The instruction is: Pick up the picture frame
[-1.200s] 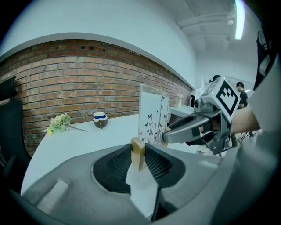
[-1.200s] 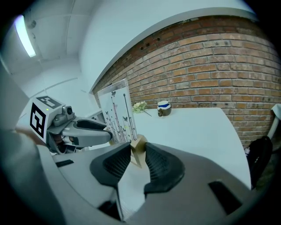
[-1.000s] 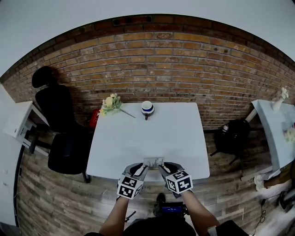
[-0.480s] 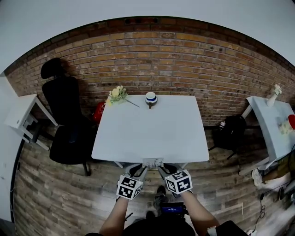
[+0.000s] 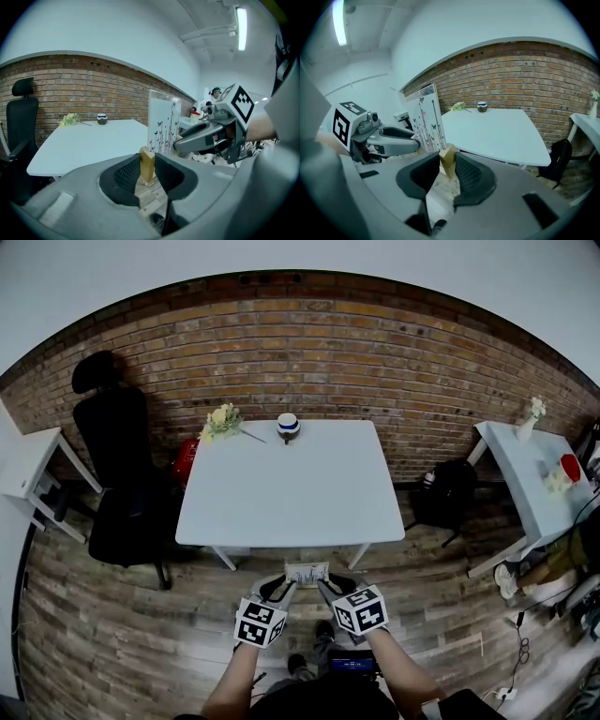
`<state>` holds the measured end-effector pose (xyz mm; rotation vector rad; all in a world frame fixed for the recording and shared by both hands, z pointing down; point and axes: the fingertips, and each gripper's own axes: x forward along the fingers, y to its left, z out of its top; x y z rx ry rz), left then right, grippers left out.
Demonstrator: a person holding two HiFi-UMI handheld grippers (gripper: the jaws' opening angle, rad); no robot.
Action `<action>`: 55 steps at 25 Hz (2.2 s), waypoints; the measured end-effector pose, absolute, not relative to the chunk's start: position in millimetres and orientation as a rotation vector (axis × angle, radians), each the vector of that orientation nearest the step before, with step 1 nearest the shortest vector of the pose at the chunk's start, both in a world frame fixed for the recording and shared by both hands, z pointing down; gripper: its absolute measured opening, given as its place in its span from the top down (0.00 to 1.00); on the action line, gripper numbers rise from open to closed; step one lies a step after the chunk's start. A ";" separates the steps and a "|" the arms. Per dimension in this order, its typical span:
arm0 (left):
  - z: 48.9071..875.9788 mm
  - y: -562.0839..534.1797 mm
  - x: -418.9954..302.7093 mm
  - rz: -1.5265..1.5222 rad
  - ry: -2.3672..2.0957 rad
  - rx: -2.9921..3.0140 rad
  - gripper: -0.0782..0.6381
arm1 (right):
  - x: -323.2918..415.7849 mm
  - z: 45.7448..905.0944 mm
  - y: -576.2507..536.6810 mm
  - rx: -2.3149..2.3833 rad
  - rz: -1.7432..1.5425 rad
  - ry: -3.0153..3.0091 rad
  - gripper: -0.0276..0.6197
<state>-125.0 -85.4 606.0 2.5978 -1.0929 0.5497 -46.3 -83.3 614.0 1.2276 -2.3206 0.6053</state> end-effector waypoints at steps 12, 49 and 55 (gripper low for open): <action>601.5 -76.1 -97.0 0.551 -1.102 2.593 0.75 | -18.1 609.5 -73.2 1.223 0.591 -2.304 0.79; 596.1 -83.7 -64.6 0.620 -1.226 2.545 0.75 | 13.5 608.4 -87.3 1.136 0.596 -2.400 0.79; 593.7 -82.1 -65.0 0.619 -1.229 2.541 0.75 | 13.4 606.0 -85.9 1.136 0.595 -2.400 0.79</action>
